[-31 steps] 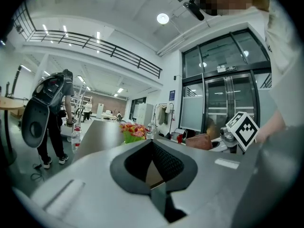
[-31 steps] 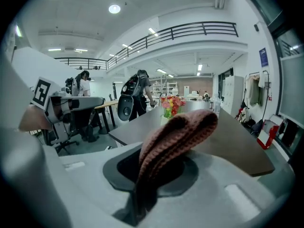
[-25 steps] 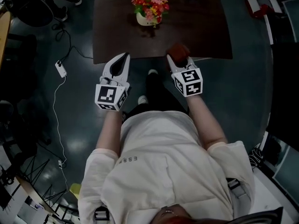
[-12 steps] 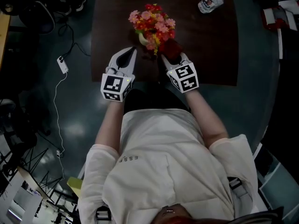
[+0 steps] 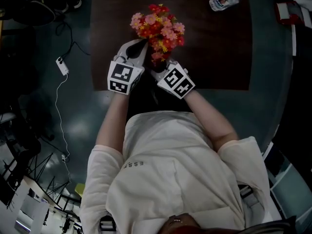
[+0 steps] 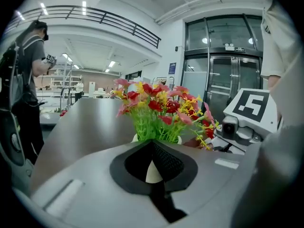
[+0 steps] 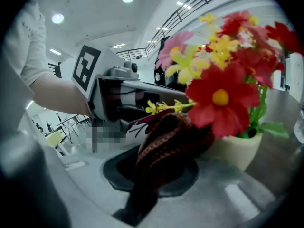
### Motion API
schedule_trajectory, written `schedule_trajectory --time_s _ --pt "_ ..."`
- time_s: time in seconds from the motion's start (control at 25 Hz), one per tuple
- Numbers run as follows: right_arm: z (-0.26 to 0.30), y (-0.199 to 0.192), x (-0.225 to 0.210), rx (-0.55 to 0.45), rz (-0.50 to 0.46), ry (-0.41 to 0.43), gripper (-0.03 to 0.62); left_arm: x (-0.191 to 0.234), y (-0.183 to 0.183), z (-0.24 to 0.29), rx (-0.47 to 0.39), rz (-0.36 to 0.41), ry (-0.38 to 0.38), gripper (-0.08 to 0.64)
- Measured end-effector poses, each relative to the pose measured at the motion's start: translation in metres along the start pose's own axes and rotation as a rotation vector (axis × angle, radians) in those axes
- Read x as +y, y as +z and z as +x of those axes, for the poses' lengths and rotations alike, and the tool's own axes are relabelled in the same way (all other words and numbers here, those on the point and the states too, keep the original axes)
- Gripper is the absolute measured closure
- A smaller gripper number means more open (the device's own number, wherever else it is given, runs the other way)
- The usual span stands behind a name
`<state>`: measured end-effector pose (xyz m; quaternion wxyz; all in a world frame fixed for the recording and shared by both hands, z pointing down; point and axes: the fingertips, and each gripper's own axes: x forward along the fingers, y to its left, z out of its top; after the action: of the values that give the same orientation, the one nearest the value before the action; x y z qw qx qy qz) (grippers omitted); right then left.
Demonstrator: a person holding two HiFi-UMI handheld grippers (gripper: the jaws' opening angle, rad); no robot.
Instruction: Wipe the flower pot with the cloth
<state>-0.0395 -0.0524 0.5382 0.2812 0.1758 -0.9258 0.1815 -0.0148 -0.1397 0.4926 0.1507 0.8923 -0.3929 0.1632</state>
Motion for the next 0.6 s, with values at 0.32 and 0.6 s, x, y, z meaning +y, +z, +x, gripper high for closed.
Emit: schedule_trajectory --time_s 0.32,0.6 --pt "0.004 -0.008 -0.02 -0.009 0.1 -0.022 0.543 -0.004 -0.001 0.007 0.034 0.048 -0.06 0.546" --pt "-0.033 -0.034 -0.06 0.013 0.235 -0.121 0.543 -0.005 -0.001 0.006 0.046 0.056 -0.087 0.548"
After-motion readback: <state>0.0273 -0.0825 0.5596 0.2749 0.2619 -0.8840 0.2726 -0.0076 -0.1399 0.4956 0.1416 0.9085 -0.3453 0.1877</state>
